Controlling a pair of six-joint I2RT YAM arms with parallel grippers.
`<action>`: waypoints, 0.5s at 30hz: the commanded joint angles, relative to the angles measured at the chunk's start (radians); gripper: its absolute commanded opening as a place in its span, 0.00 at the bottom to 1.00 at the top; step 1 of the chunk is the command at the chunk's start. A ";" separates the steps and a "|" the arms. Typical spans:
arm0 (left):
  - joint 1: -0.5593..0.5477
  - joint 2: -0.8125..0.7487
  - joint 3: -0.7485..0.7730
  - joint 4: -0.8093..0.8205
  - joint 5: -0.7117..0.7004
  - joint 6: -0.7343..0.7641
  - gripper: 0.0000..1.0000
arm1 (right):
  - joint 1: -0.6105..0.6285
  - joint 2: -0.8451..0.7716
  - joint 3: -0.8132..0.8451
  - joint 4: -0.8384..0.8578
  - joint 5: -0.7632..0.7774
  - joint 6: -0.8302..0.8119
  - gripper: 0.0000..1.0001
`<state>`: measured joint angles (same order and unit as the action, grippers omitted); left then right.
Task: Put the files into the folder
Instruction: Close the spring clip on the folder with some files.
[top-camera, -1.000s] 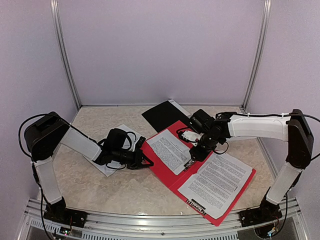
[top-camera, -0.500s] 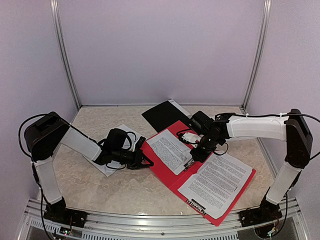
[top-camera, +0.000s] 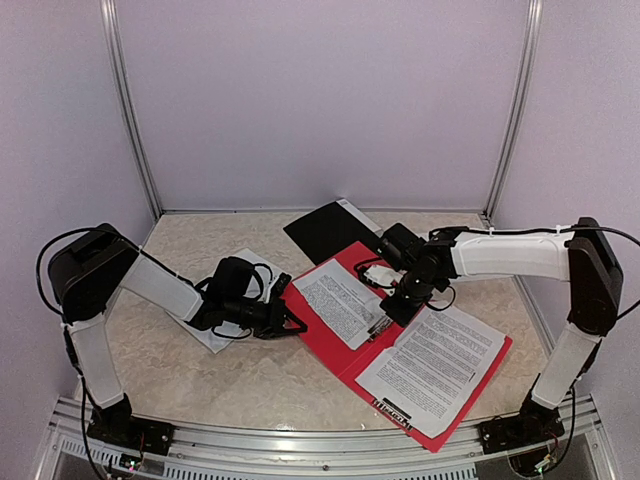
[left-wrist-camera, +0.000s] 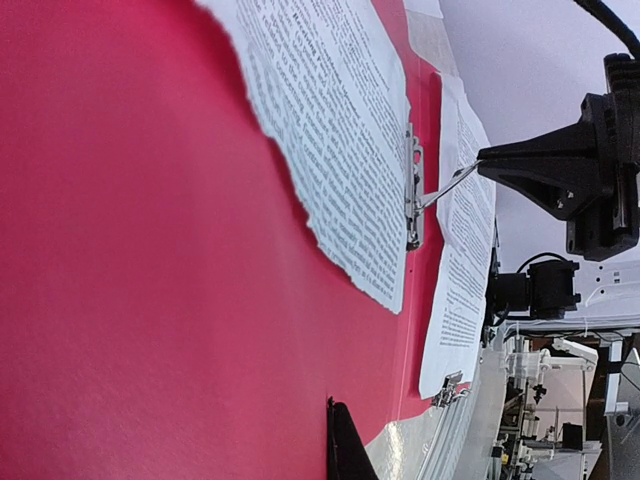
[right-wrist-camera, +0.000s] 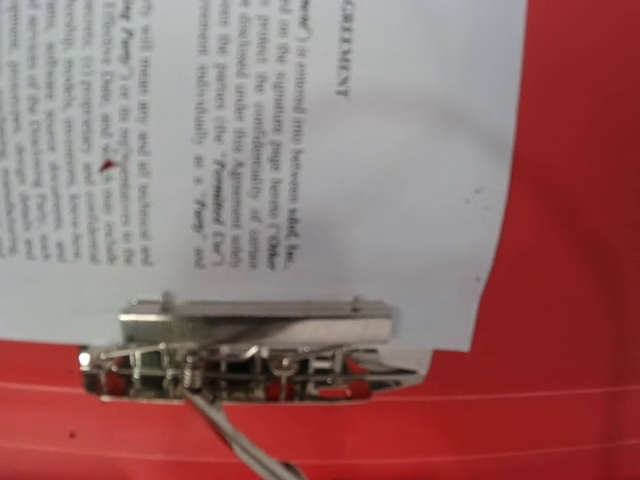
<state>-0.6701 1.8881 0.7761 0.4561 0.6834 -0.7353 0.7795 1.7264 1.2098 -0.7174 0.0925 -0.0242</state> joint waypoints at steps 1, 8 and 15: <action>-0.015 -0.027 0.001 -0.059 -0.004 0.025 0.00 | -0.005 0.029 -0.016 -0.014 0.010 -0.007 0.00; -0.024 -0.029 0.013 -0.082 -0.014 0.040 0.07 | -0.007 0.038 -0.015 -0.008 0.010 -0.019 0.00; -0.038 -0.049 0.005 -0.105 -0.054 0.053 0.30 | -0.013 0.055 -0.025 0.003 0.007 -0.040 0.00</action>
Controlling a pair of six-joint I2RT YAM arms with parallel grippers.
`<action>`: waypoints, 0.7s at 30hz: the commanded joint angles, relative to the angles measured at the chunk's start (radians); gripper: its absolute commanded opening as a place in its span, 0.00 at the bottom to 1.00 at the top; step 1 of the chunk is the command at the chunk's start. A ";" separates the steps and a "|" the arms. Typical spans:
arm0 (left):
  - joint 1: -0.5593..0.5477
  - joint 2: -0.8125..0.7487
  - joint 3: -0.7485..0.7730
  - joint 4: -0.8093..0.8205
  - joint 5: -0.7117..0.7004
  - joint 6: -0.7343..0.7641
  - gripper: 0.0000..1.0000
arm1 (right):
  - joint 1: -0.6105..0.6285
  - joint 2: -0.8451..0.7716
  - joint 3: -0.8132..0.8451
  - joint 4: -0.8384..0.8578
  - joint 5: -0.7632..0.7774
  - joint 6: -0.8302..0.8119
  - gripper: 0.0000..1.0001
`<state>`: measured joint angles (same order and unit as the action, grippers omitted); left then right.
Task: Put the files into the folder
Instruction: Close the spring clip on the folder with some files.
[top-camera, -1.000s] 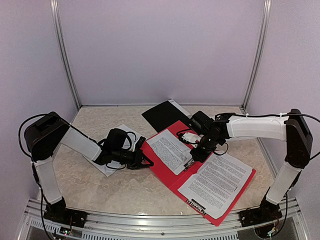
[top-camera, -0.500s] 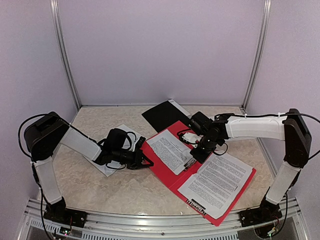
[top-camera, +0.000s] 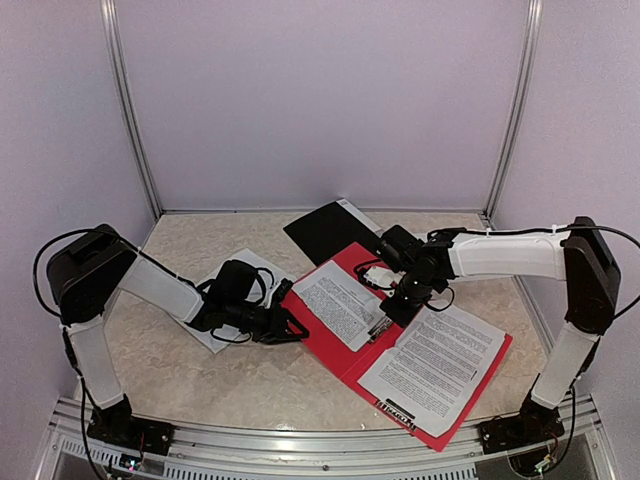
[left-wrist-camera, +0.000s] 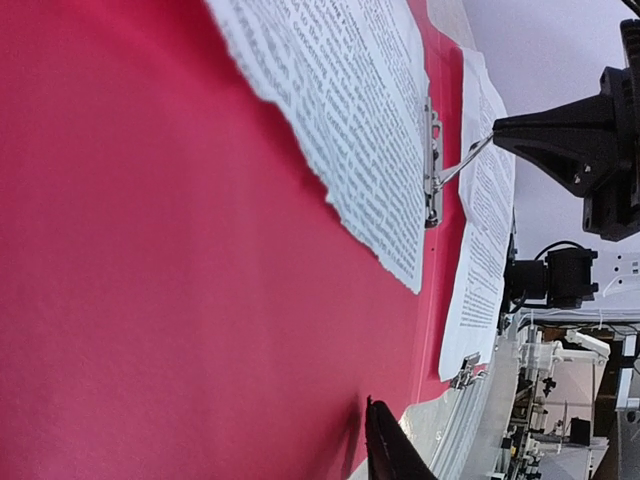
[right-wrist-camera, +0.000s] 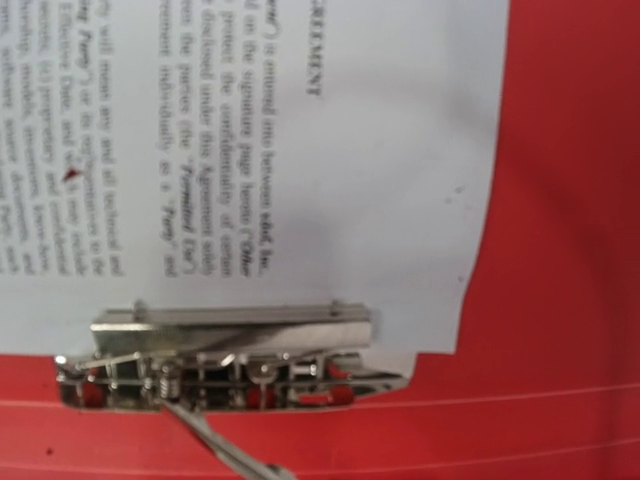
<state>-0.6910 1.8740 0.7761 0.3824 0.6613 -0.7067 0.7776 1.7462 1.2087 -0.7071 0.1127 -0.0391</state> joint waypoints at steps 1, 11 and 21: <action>-0.019 -0.041 0.004 -0.034 -0.040 0.029 0.33 | -0.012 0.037 -0.024 -0.007 -0.015 -0.027 0.00; -0.041 -0.157 -0.051 -0.128 -0.172 0.074 0.62 | -0.025 0.054 -0.017 0.006 -0.051 -0.049 0.00; -0.145 -0.344 -0.071 -0.314 -0.471 0.171 0.82 | -0.035 0.057 -0.010 0.014 -0.072 -0.066 0.00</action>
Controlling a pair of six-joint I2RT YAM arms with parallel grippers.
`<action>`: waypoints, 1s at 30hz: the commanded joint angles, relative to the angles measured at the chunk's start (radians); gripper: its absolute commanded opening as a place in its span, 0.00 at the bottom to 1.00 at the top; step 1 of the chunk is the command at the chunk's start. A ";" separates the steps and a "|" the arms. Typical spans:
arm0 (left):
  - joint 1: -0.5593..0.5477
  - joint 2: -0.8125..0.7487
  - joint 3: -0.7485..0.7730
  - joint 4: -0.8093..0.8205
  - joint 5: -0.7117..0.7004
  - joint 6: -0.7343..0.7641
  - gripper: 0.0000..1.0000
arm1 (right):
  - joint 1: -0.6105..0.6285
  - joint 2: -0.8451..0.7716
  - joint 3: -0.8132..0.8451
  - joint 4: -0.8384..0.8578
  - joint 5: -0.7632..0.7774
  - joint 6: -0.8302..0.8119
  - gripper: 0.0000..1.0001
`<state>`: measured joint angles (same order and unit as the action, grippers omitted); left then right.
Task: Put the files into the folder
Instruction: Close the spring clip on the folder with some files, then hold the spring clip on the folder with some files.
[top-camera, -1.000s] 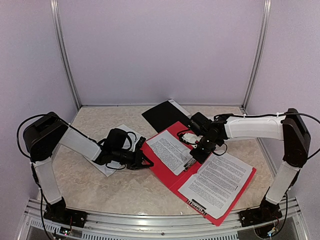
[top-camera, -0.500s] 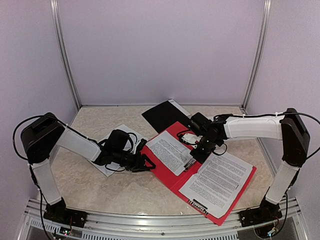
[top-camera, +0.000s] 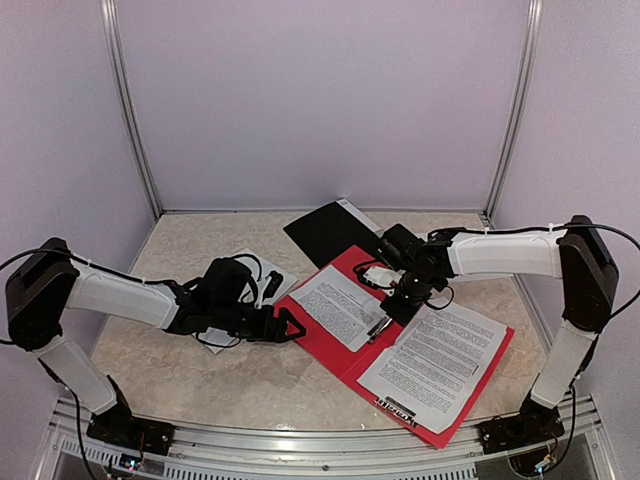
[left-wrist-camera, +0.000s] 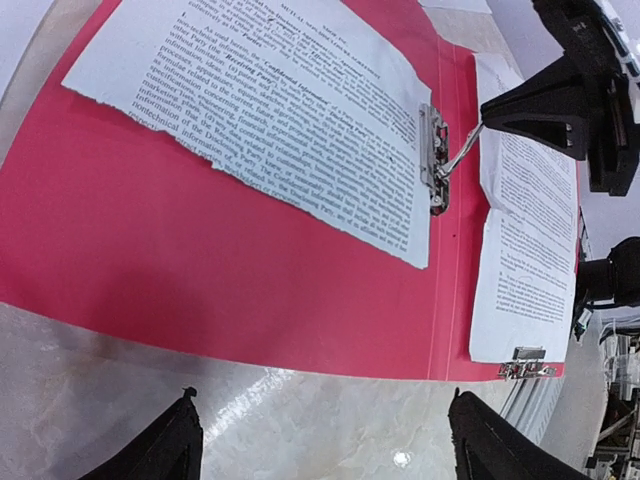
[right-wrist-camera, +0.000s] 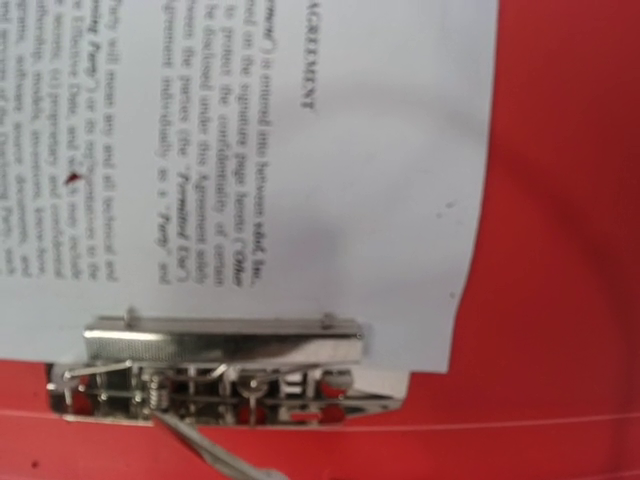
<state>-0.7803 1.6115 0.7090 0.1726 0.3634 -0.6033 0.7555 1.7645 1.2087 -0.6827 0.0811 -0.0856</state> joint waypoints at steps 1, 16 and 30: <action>-0.070 -0.104 0.002 -0.116 -0.200 0.080 0.84 | -0.014 0.041 -0.008 -0.009 -0.043 -0.021 0.00; -0.227 0.125 0.170 0.140 -0.374 0.309 0.86 | -0.051 0.062 0.010 0.021 -0.106 -0.047 0.00; -0.277 0.375 0.248 0.394 -0.413 0.517 0.82 | -0.098 0.071 0.003 0.057 -0.190 -0.055 0.00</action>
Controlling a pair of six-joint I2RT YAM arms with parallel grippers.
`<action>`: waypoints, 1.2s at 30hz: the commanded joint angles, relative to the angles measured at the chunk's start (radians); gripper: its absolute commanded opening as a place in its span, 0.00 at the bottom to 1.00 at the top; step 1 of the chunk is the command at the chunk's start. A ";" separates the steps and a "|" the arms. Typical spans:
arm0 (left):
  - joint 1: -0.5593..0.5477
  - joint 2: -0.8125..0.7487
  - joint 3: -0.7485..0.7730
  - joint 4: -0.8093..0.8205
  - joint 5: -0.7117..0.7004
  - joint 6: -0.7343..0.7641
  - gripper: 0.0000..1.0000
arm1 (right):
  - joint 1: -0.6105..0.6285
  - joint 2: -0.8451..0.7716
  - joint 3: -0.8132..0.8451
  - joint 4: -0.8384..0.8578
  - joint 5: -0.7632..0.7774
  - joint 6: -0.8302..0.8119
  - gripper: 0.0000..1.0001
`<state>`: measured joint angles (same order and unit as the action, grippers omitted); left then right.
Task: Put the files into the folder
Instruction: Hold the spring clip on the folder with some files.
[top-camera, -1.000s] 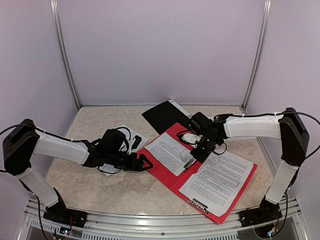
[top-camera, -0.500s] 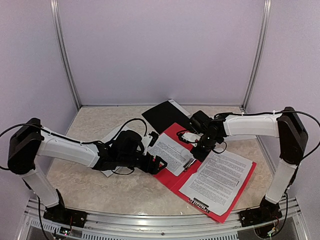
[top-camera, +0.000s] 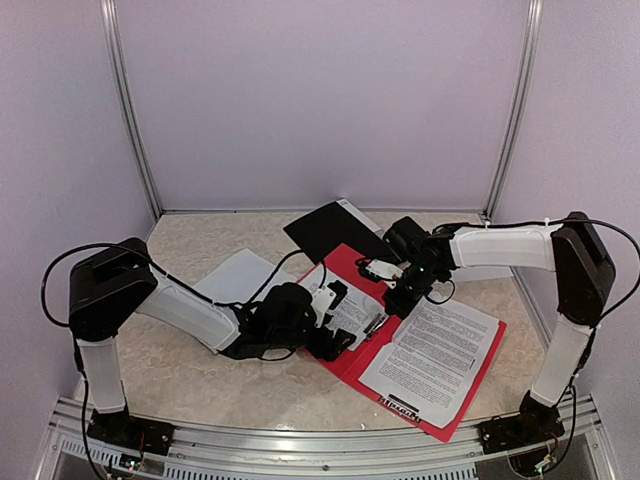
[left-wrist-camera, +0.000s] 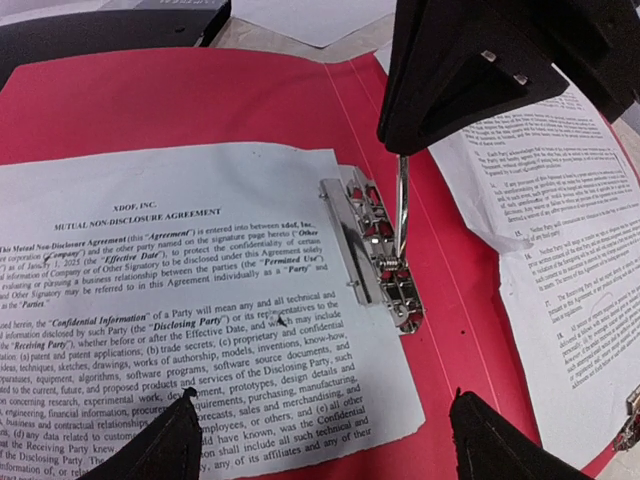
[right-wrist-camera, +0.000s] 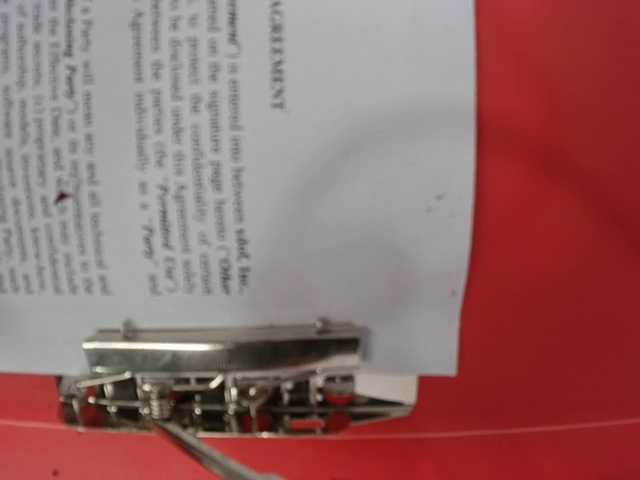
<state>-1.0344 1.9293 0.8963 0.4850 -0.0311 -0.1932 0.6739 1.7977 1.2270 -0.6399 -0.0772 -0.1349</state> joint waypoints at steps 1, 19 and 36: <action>-0.027 0.074 0.073 0.089 -0.018 0.126 0.82 | -0.018 0.038 -0.014 0.014 -0.036 -0.005 0.00; -0.054 0.225 0.214 0.118 -0.001 0.342 0.73 | -0.023 0.040 0.011 -0.002 -0.050 -0.005 0.00; -0.069 0.311 0.279 0.072 -0.015 0.381 0.49 | -0.024 0.042 0.007 -0.006 -0.039 -0.005 0.00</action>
<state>-1.0920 2.2089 1.1519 0.5888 -0.0349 0.1753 0.6579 1.8046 1.2316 -0.6384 -0.1135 -0.1371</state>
